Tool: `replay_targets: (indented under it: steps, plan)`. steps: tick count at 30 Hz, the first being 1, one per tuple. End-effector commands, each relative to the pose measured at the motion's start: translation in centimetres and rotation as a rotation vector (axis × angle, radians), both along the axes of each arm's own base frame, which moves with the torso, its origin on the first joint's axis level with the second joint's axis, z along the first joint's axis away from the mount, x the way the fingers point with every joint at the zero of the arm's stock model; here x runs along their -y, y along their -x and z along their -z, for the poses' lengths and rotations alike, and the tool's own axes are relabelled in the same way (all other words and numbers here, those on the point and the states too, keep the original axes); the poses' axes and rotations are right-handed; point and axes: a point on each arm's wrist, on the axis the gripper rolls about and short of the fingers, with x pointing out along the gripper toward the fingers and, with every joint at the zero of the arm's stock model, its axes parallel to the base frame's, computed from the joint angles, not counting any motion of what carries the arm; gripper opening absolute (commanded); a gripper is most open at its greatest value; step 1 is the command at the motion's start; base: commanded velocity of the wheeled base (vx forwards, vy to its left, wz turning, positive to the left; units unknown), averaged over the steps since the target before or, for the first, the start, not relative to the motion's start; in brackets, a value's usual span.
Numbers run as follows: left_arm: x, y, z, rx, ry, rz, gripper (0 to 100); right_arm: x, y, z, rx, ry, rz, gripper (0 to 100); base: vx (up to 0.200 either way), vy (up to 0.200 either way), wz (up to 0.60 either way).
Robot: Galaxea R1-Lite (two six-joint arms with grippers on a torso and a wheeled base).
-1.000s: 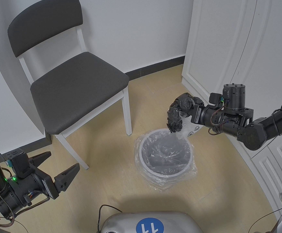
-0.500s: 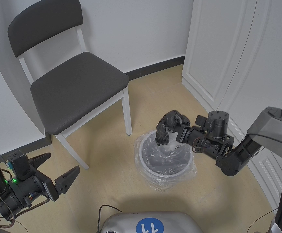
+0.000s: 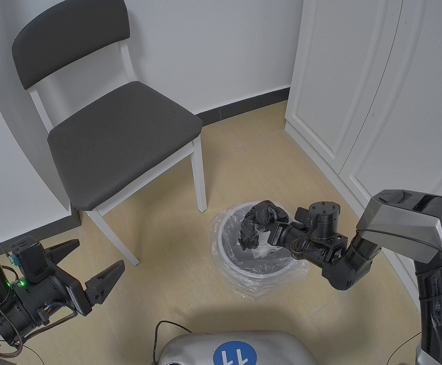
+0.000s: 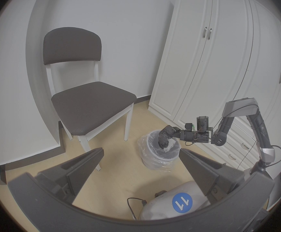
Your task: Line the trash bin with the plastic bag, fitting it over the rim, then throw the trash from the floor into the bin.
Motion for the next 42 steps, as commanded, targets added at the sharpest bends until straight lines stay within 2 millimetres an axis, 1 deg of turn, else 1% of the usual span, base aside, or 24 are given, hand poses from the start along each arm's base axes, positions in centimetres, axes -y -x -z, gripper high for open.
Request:
replay_targets:
  steps: [1,2,5,7,9,11,12,13,20,23,27,29,31,32,33,34,35,36,38,39,40,41,42]
  plan:
    - [0.0,0.0,0.0,0.0,0.001,-0.001,100,-0.2,-0.3,2.5,-0.039,0.019,-0.003,0,0.0,0.0,0.0]
    - [0.0,0.0,0.0,0.0,0.001,-0.001,100,-0.2,-0.4,3.2,-0.042,0.02,-0.003,0,0.0,0.0,0.0]
    - [0.0,0.0,0.0,-0.001,0.0,-0.001,100,-0.5,-0.2,4.0,-0.037,0.018,-0.009,0,0.0,0.0,0.0]
    - [0.0,0.0,0.0,0.0,0.001,0.001,100,-0.5,-0.1,4.0,-0.037,0.018,-0.011,0,0.0,0.0,0.0]
    - [0.0,0.0,0.0,-0.001,0.0,0.001,100,-1.0,0.4,3.7,-0.038,0.02,-0.025,0,0.0,0.0,0.0]
    - [0.0,0.0,0.0,-0.001,0.0,0.001,100,-1.3,1.4,3.3,-0.05,0.028,-0.043,0,0.0,0.0,0.0]
    - [0.0,0.0,0.0,-0.001,0.0,0.001,100,-1.3,1.5,3.4,-0.053,0.031,-0.044,0,0.0,0.0,0.0]
    - [0.0,0.0,0.0,0.0,0.001,0.002,100,-1.4,2.0,3.6,-0.065,0.047,-0.056,0,0.0,0.0,0.0]
    - [0.1,0.1,0.1,-0.002,-0.001,0.008,100,-1.5,2.4,3.1,-0.063,0.056,-0.066,0,0.0,0.0,0.0]
    - [0.1,0.2,0.1,-0.002,-0.001,0.011,100,-1.9,3.0,2.9,-0.073,0.065,-0.082,0,0.0,0.0,0.0]
    - [0.1,0.2,0.1,-0.003,-0.003,0.012,100,-1.7,2.5,2.9,-0.064,0.061,-0.07,0,0.0,0.0,0.0]
    - [0.1,0.2,0.1,-0.003,-0.002,0.011,100,-0.9,1.3,2.9,-0.049,0.05,-0.039,0,0.0,0.0,0.0]
    - [0.1,0.2,0.1,-0.003,-0.003,0.012,100,-0.7,0.8,2.9,-0.04,0.043,-0.029,0,0.0,0.0,0.0]
    - [0.1,0.2,0.1,-0.003,-0.003,0.012,100,-0.5,0.0,3.1,-0.033,0.031,-0.014,0,0.0,0.0,0.0]
    - [0.1,0.2,0.1,-0.003,-0.003,0.012,100,-0.4,0.0,3.2,-0.034,0.03,-0.012,0,0.0,0.0,0.0]
    - [0.1,0.2,0.1,-0.003,-0.002,0.011,100,-0.4,-0.3,3.9,-0.04,0.031,-0.009,0,0.0,0.0,0.0]
    - [0.1,0.2,0.1,-0.003,-0.003,0.012,100,-0.4,-0.3,3.9,-0.04,0.031,-0.009,0,0.0,0.0,0.0]
    - [0.1,0.2,0.1,-0.003,-0.003,0.012,100,-0.4,-0.7,5.0,-0.044,0.034,-0.003,0,0.0,0.0,0.0]
    - [0.1,0.2,0.1,-0.003,-0.003,0.012,100,-0.4,-0.7,5.0,-0.044,0.034,-0.003,0,0.0,0.0,0.0]
    - [0.1,0.2,0.1,-0.003,-0.002,0.011,100,-0.4,-1.6,6.4,-0.046,0.034,0.01,0,0.0,0.0,0.0]
    - [0.1,0.2,0.2,-0.005,-0.003,0.011,100,-0.4,-1.8,6.9,-0.048,0.034,0.011,0,0.0,0.0,0.0]
    - [0.1,0.2,0.2,-0.005,-0.003,0.011,100,-0.4,-1.8,6.9,-0.048,0.034,0.011,0,0.0,0.0,0.0]
    - [0.1,0.2,0.2,-0.005,-0.003,0.011,100,-0.4,-2.0,7.4,-0.053,0.037,0.014,0,0.0,0.0,0.0]
